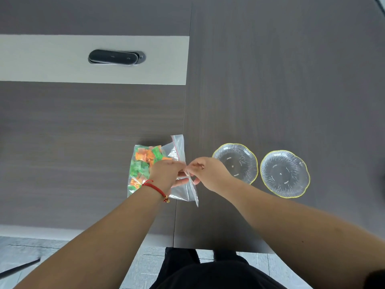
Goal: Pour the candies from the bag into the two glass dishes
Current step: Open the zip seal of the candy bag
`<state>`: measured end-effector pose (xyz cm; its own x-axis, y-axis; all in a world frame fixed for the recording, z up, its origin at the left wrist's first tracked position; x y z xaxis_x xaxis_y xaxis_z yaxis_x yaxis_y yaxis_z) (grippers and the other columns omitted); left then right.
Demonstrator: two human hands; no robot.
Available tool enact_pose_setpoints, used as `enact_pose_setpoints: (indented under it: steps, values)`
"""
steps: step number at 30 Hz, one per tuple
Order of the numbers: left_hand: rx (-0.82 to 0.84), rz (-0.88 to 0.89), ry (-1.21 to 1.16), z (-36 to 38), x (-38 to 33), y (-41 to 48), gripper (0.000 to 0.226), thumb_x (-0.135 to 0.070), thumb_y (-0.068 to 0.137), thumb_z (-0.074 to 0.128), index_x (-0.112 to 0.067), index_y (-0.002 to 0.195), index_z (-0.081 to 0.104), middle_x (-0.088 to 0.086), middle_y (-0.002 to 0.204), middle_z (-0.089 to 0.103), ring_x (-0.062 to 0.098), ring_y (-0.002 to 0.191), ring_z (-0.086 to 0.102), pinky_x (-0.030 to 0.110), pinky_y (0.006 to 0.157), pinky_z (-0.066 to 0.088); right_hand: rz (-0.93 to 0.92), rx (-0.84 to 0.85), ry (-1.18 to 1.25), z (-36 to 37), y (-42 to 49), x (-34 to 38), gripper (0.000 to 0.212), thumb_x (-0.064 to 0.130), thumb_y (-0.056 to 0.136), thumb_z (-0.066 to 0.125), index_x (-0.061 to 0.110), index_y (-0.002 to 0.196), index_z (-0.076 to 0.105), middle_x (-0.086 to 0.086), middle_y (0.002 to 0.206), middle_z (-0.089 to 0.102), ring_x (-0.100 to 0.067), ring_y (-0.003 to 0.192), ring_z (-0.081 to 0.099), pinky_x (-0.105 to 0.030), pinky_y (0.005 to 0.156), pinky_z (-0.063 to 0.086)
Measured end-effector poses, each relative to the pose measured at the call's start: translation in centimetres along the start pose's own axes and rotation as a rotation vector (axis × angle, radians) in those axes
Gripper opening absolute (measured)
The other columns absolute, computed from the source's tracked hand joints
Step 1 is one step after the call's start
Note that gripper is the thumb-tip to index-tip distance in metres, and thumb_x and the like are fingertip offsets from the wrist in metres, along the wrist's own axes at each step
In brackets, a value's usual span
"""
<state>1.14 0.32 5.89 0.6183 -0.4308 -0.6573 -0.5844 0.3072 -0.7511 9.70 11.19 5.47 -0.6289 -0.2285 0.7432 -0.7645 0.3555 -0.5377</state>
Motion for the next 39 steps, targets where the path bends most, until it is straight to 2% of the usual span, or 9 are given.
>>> enact_pose_setpoints:
  steps: [6, 10, 15, 18, 22, 26, 28, 34, 39]
  values:
    - [-0.072, 0.085, 0.118, -0.3, 0.7, 0.3, 0.016, -0.014, 0.079, 0.072, -0.005, 0.069, 0.062, 0.016, 0.075, 0.067, 0.026, 0.074, 0.069, 0.035, 0.068, 0.061, 0.012, 0.000, 0.153, -0.3, 0.1, 0.8, 0.023, 0.022, 0.094, 0.050, 0.021, 0.093, 0.073, 0.001, 0.090, 0.076, -0.009, 0.084, 0.073, -0.034, 0.070, 0.056]
    - [-0.087, 0.218, 0.288, -0.6, 0.6, -0.1, 0.023, -0.021, 0.079, 0.072, -0.006, 0.067, 0.059, 0.010, 0.067, 0.067, 0.022, 0.064, 0.068, 0.038, 0.071, 0.061, 0.057, 0.036, 0.260, 0.0, 0.0, 1.1, 0.018, 0.026, 0.093, 0.058, 0.018, 0.088, 0.074, -0.006, 0.093, 0.078, -0.011, 0.088, 0.073, -0.020, 0.060, 0.051]
    - [-0.089, 0.274, 0.451, -0.8, 0.6, -0.6, 0.020, -0.021, 0.078, 0.071, -0.004, 0.077, 0.062, 0.004, 0.064, 0.066, 0.015, 0.054, 0.066, 0.032, 0.065, 0.060, 0.088, 0.099, 0.296, 0.0, -0.3, 1.4, 0.017, 0.025, 0.092, 0.061, 0.025, 0.077, 0.069, 0.006, 0.076, 0.073, -0.004, 0.073, 0.071, -0.016, 0.056, 0.049]
    - [0.019, 0.243, 0.408, -1.3, 0.6, -0.4, 0.017, -0.011, 0.077, 0.073, -0.002, 0.077, 0.060, 0.006, 0.064, 0.063, 0.013, 0.054, 0.063, 0.032, 0.062, 0.061, 0.117, 0.155, 0.301, -0.3, -0.5, 1.6, 0.015, 0.024, 0.092, 0.061, 0.024, 0.079, 0.068, 0.008, 0.072, 0.071, -0.002, 0.068, 0.070, -0.016, 0.056, 0.049]
    - [0.170, 0.163, 0.212, -1.7, 0.5, -0.8, 0.012, -0.005, 0.081, 0.068, -0.003, 0.077, 0.057, 0.011, 0.064, 0.061, 0.018, 0.060, 0.061, 0.023, 0.055, 0.058, 0.113, 0.222, 0.331, -1.0, -0.9, 1.6, 0.014, 0.022, 0.093, 0.060, 0.021, 0.084, 0.070, 0.005, 0.079, 0.075, -0.006, 0.078, 0.073, -0.019, 0.056, 0.046]
    - [0.257, 0.120, 0.089, -1.7, 0.7, -1.1, 0.015, -0.004, 0.088, 0.058, -0.004, 0.074, 0.054, 0.012, 0.067, 0.061, 0.023, 0.074, 0.070, 0.022, 0.059, 0.056, 0.052, 0.178, 0.257, -1.3, -1.1, 1.7, 0.017, 0.018, 0.095, 0.057, 0.016, 0.090, 0.073, 0.007, 0.077, 0.076, 0.000, 0.071, 0.072, -0.017, 0.050, 0.042]
    - [0.249, 0.153, 0.092, -1.7, 0.9, -0.9, 0.016, -0.004, 0.088, 0.059, -0.005, 0.073, 0.053, 0.014, 0.069, 0.062, 0.030, 0.081, 0.069, 0.024, 0.062, 0.058, 0.046, 0.162, 0.283, -1.1, -1.1, 1.7, 0.015, 0.017, 0.095, 0.059, 0.014, 0.093, 0.074, 0.006, 0.077, 0.076, 0.002, 0.066, 0.070, -0.016, 0.049, 0.040]
    - [0.164, 0.210, 0.156, -1.7, 1.0, -0.6, 0.025, -0.010, 0.073, 0.077, -0.010, 0.076, 0.053, 0.006, 0.068, 0.065, 0.018, 0.062, 0.071, 0.038, 0.078, 0.059, 0.086, 0.143, 0.342, -0.6, -0.6, 1.0, 0.015, 0.011, 0.086, 0.067, 0.015, 0.098, 0.076, 0.001, 0.081, 0.075, -0.004, 0.061, 0.063, -0.019, 0.055, 0.042]
    - [0.070, 0.299, 0.299, -1.6, 0.6, -1.2, 0.019, -0.015, 0.083, 0.068, -0.001, 0.084, 0.056, 0.011, 0.074, 0.065, 0.014, 0.059, 0.070, 0.023, 0.061, 0.058, 0.054, 0.093, 0.338, -0.4, -0.6, 1.3, 0.015, 0.014, 0.089, 0.064, 0.014, 0.100, 0.074, 0.005, 0.076, 0.073, 0.003, 0.065, 0.067, -0.015, 0.046, 0.043]
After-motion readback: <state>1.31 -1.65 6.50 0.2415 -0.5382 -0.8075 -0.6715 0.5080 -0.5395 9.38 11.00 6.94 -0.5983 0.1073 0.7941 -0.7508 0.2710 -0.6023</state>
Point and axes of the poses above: each hand's wrist, its own y-axis towards the middle knuckle, its own z-axis out of the palm, x = y × z, the point moved 2 cm from there along y, towards the middle knuckle
